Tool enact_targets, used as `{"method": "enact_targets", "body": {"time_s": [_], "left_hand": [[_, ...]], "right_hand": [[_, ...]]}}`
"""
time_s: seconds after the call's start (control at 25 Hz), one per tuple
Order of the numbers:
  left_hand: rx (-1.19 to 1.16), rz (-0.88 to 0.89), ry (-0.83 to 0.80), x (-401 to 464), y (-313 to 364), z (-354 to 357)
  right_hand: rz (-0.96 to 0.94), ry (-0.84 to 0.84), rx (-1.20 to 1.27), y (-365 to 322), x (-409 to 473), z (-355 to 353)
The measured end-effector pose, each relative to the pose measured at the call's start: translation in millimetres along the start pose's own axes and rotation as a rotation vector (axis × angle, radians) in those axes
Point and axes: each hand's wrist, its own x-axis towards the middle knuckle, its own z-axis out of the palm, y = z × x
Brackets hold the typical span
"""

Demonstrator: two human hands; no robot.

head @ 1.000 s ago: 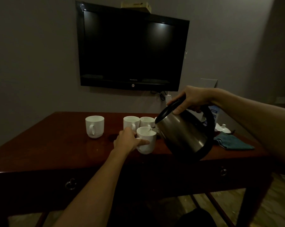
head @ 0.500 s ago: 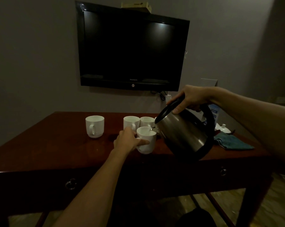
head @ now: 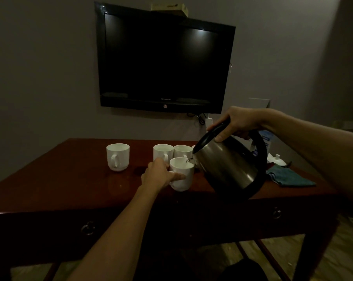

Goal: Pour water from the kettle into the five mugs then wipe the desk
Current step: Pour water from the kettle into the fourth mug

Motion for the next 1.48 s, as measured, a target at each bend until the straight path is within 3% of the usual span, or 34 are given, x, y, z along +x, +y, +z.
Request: {"method": "enact_targets", "body": {"time_s": [1.48], "left_hand": [[-0.038, -0.001, -0.029, -6, 6, -5]], "right_hand": [[-0.006, -0.008, -0.054, -4, 9, -3]]}}
